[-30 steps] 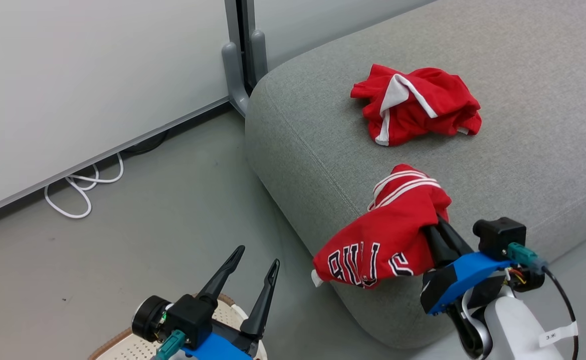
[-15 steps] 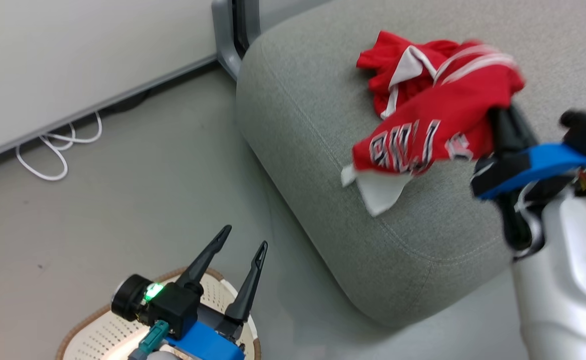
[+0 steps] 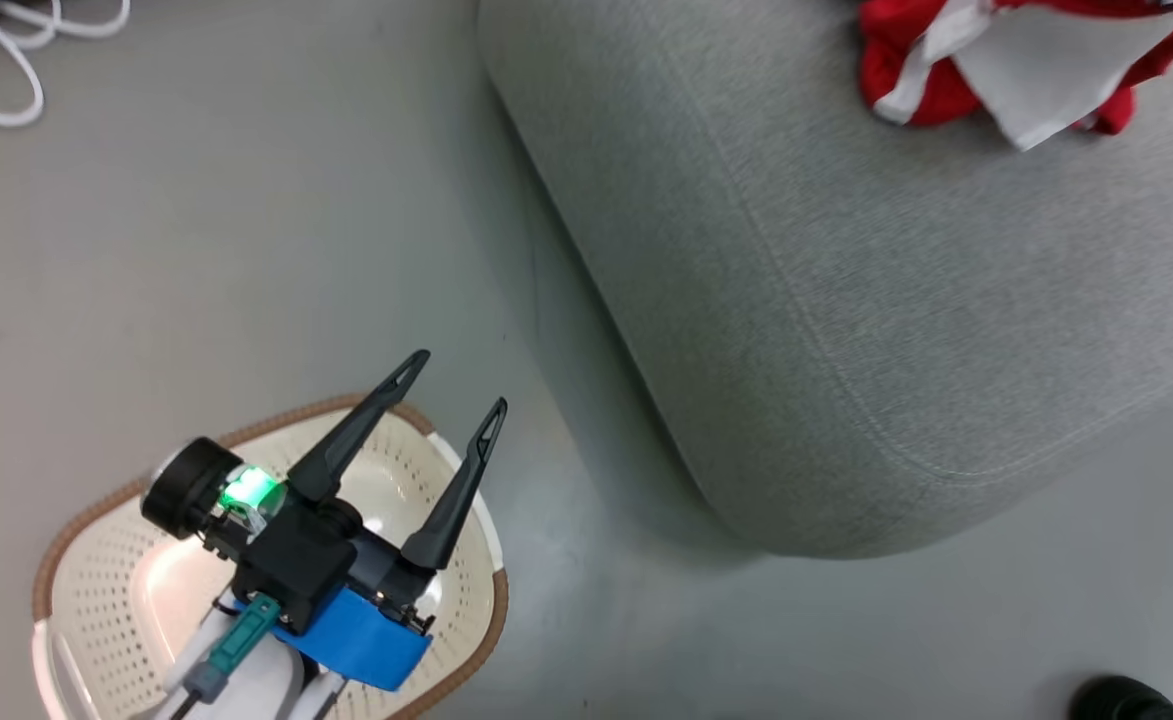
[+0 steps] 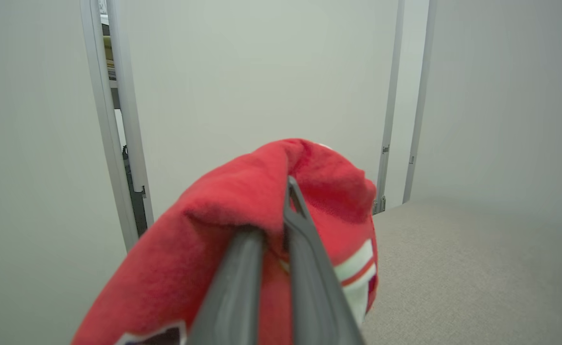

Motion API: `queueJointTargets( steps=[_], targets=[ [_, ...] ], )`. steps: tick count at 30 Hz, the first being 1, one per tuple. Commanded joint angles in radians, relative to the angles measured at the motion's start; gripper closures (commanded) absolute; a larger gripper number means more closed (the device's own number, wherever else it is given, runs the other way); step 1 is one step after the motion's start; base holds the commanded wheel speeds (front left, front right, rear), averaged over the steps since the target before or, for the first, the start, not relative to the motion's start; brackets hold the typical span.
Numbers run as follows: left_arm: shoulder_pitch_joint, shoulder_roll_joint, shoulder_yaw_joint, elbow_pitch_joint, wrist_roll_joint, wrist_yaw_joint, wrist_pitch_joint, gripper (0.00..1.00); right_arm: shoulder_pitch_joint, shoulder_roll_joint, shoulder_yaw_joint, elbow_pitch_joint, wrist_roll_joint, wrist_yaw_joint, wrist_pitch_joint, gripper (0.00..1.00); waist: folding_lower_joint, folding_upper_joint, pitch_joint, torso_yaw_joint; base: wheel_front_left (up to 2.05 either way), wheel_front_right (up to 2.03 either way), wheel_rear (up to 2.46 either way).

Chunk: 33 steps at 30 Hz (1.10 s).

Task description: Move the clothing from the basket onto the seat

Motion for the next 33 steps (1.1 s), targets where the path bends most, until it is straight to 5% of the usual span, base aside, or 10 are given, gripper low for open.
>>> queueJointTargets(
  steps=[1,19,31,32,33],
  targets=[
    [-0.027,0.012,0.003,-0.013,0.008,-0.001,-0.003,0.0,-0.014,0.001,-0.02,0.003,-0.018,0.001,-0.015,1.0,-0.0002,0.0,0.069,0.029,0.0,0.0,0.0],
    [-0.052,0.074,0.021,-0.151,0.018,0.023,0.034,0.0,-0.056,0.011,-0.178,0.42,-0.083,0.001,-0.163,1.0,-0.0002,0.0,0.198,0.095,0.0,0.0,0.0],
    [-0.064,0.061,0.012,-0.13,0.011,0.03,0.019,0.0,-0.083,-0.027,-0.16,0.526,-0.118,0.001,-0.207,1.0,-0.0002,0.0,0.176,0.102,0.0,0.0,0.0],
    [-0.064,0.058,0.009,-0.127,0.011,0.03,0.017,0.0,-0.081,-0.032,-0.161,0.534,-0.122,0.001,-0.208,0.92,-0.0002,0.0,0.172,0.104,0.0,0.0,0.0],
    [-0.065,0.056,0.006,-0.124,0.01,0.029,0.015,0.0,-0.078,-0.036,-0.161,0.539,-0.127,0.001,-0.21,0.58,-0.0002,0.0,0.169,0.106,0.0,0.0,0.0]
  ],
)
